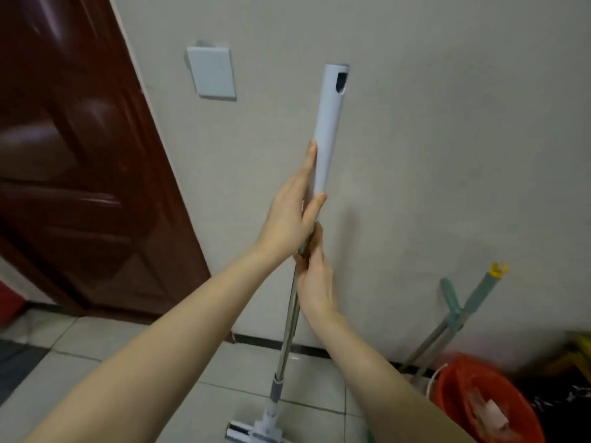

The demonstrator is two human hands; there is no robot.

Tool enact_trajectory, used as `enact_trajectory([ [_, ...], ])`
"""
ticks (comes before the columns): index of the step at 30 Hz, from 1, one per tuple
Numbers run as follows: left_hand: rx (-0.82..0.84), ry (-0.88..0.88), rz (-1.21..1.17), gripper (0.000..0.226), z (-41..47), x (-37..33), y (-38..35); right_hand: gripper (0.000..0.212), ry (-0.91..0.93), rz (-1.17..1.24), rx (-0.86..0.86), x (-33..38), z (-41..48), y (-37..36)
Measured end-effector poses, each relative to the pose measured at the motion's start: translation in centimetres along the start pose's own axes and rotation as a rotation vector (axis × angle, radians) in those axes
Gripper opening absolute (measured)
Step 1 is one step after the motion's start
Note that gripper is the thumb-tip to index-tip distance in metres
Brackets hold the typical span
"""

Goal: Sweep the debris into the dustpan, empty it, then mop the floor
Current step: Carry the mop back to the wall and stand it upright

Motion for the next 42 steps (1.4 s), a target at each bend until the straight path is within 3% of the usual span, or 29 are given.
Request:
enact_trajectory([
  [4, -0.036, 0.069, 0.063, 0.069, 2.9, 3.9, -0.7, 0.058, -0.019, 0.042, 0.06, -0.1, 4.4, -2.4],
  [11, -0.058, 0.101, 0.055, 0.072, 6.0, 7.1, -2.9, 0.065, -0.019, -0.049, 0.136, -1.7, 9.0, -2.9],
  [18, -0.041, 0.15, 0.023, 0.074, 7.6, 9.3, -6.2, 0.066, -0.038, -0.143, 0.13, -3.9, 12.2, -1.9],
  [32, -0.046, 0.179, -0.031, 0.073, 7.8, 10.6, -12.6, 0.062, -0.063, -0.099, -0.023, -7.0, 14.9, 0.7],
  [36, 0.026, 0.218, -0.079, 0.079, 6.3, 11.3, -13.2, 0.047, -0.142, -0.025, -0.052, -7.5, 14.7, 0.5],
  [38, 0.09, 0.273, -0.123, 0.077, 5.3, 12.2, -13.5, 0.054, -0.147, -0.101, -0.08, -8.0, 14.6, 0.9],
  [40, 0.186, 0.306, -0.098, 0.071, 4.0, 13.0, -13.2, 0.05, -0.217, -0.142, 0.003, -7.8, 13.6, 1.2],
  [42, 0.265, 0.32, -0.043, 0.065, 2.0, 13.8, -12.1, 0.064, -0.193, -0.316, 0.016, -7.6, 12.8, 2.1],
])
Point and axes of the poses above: each hand's wrist, its own z-axis towards the middle knuckle, its own y-axis out of the back of the hand, x = y × z, the point moved 9 cm from there along z, towards the middle knuckle, and after that the axes turned 7 degrees about -x, right-handed, at the moved point
